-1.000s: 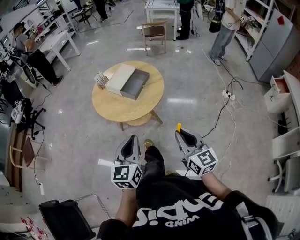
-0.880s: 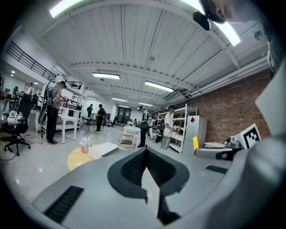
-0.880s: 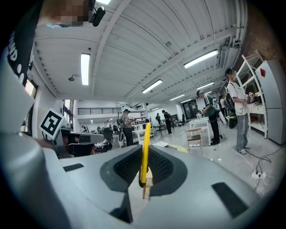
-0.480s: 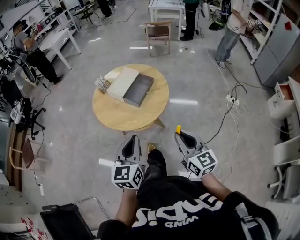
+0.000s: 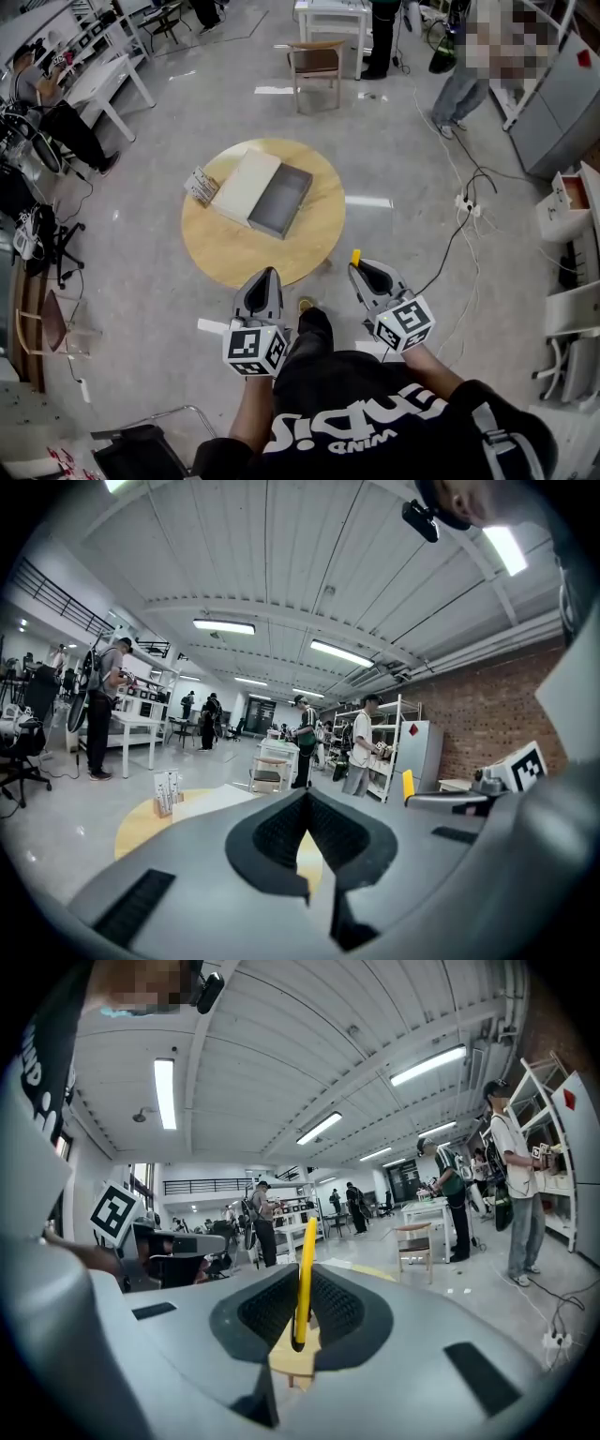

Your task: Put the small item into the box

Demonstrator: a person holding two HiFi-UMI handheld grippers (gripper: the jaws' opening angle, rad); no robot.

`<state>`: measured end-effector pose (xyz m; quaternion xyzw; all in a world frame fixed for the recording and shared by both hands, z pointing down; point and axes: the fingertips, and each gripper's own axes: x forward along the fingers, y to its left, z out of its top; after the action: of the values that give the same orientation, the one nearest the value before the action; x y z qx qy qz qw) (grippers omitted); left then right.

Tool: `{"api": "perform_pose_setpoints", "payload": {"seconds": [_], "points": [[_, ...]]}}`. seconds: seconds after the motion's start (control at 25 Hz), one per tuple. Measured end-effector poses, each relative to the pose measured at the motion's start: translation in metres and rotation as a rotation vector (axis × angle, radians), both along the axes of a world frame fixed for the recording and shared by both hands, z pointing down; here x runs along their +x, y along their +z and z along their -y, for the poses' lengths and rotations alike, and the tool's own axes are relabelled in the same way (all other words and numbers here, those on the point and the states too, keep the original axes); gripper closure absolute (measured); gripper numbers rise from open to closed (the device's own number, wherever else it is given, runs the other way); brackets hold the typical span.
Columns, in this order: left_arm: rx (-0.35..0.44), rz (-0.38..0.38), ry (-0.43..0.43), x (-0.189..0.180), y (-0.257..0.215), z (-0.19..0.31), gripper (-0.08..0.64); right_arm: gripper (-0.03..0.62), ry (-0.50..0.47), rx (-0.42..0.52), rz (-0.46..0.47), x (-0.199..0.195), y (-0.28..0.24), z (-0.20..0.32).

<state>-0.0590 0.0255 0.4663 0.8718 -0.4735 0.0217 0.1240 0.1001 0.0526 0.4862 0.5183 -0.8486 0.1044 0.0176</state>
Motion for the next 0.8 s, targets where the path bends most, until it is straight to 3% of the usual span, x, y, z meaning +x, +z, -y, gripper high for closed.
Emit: {"api": "perform_pose_setpoints", "payload": {"seconds": [0.48,0.8], "points": [[-0.014,-0.006,0.026,-0.019,-0.010,0.114,0.555,0.557,-0.009,-0.012,-0.019,-0.026,-0.012,0.109],[-0.020,-0.010,0.072,-0.012,-0.007,0.171,0.555,0.557,0.001,-0.008,-0.014,-0.031,-0.014,0.162]]}}
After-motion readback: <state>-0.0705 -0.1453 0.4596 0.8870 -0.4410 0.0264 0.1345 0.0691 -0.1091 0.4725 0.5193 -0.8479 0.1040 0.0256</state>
